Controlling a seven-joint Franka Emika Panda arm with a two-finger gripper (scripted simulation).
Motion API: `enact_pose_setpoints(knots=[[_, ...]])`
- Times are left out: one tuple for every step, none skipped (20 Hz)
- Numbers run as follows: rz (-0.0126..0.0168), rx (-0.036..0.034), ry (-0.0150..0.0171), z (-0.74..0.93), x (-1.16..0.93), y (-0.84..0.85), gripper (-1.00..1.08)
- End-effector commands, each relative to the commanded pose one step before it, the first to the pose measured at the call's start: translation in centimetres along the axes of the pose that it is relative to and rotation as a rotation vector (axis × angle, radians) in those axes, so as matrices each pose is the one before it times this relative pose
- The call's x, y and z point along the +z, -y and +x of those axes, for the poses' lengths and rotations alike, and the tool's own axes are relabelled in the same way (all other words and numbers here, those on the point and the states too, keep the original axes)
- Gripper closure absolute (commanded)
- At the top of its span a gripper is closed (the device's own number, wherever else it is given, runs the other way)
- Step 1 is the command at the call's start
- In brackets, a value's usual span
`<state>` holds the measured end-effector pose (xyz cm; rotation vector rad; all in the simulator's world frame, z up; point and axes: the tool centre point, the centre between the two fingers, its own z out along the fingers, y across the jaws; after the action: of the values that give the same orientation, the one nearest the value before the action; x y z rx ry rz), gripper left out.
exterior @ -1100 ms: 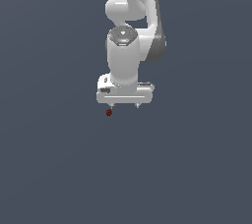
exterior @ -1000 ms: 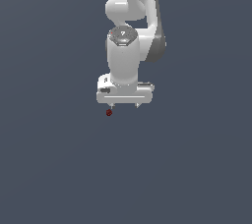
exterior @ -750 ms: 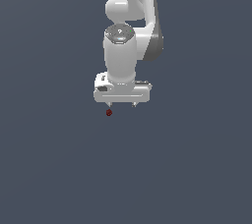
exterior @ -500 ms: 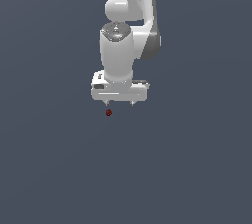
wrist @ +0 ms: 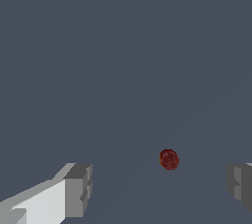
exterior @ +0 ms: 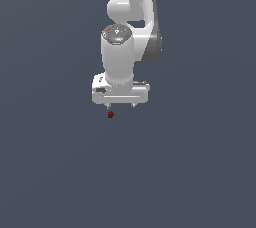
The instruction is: Pick up the object and move it to a goal position.
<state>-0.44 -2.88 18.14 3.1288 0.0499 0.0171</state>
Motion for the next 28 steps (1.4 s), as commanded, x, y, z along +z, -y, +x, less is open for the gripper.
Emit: enact_pose_setpoints(knots=[[-0.00062,-0.02860,0.00082,-0.151,0.391,-0.246,-0.92],[-0.00025,-0.01428,0.00027,-0.075,0.188,-0.111,-0.92],[-0.00028,-0.01548,0.00031,-0.085,0.202,-0.120,-0.92],[-0.00028,-0.01668,0.00034,-0.095,0.217,-0.128,-0.92],[-0.00026,-0.01791,0.00036,-0.105,0.232,-0.133,-0.92],[-0.00024,-0.01913,0.00038,-0.116,0.247,-0.138,-0.92],[-0.00022,-0.02035,0.00040,-0.127,0.262,-0.142,-0.92],[-0.00020,-0.02156,0.00042,-0.140,0.277,-0.147,-0.92],[-0.00017,-0.02279,0.00044,-0.153,0.291,-0.149,-0.92],[-0.00012,-0.02373,0.00044,-0.164,0.302,-0.149,-0.92],[-0.00007,-0.02384,0.00043,-0.170,0.301,-0.142,-0.92],[-0.00003,-0.02384,0.00042,-0.175,0.300,-0.136,-0.92],[0.00002,-0.02386,0.00040,-0.180,0.299,-0.129,-0.92],[0.00007,-0.02387,0.00038,-0.184,0.297,-0.122,-0.92],[0.00011,-0.02389,0.00035,-0.188,0.296,-0.114,-0.92],[0.00016,-0.02390,0.00033,-0.192,0.294,-0.107,-0.92],[0.00020,-0.02392,0.00030,-0.195,0.293,-0.099,-0.92],[0.00024,-0.02392,0.00027,-0.199,0.291,-0.092,-0.92],[0.00028,-0.02394,0.00024,-0.202,0.290,-0.084,-0.92],[0.00032,-0.02395,0.00020,-0.205,0.288,-0.076,-0.92],[0.00036,-0.02396,0.00017,-0.207,0.287,-0.068,-0.92],[0.00039,-0.02398,0.00013,-0.209,0.285,-0.060,-0.92],[0.00042,-0.02398,0.00009,-0.211,0.283,-0.052,-0.92],[0.00046,-0.02400,0.00004,-0.213,0.282,-0.044,-0.92],[0.00049,-0.02400,0.00000,-0.214,0.280,-0.036,-0.92],[0.00051,-0.02401,-0.00005,-0.215,0.278,-0.027,-0.92],[0.00054,-0.02401,-0.00010,-0.216,0.277,-0.020,-0.92],[0.00056,-0.02403,-0.00015,-0.216,0.275,-0.011,-0.92]])
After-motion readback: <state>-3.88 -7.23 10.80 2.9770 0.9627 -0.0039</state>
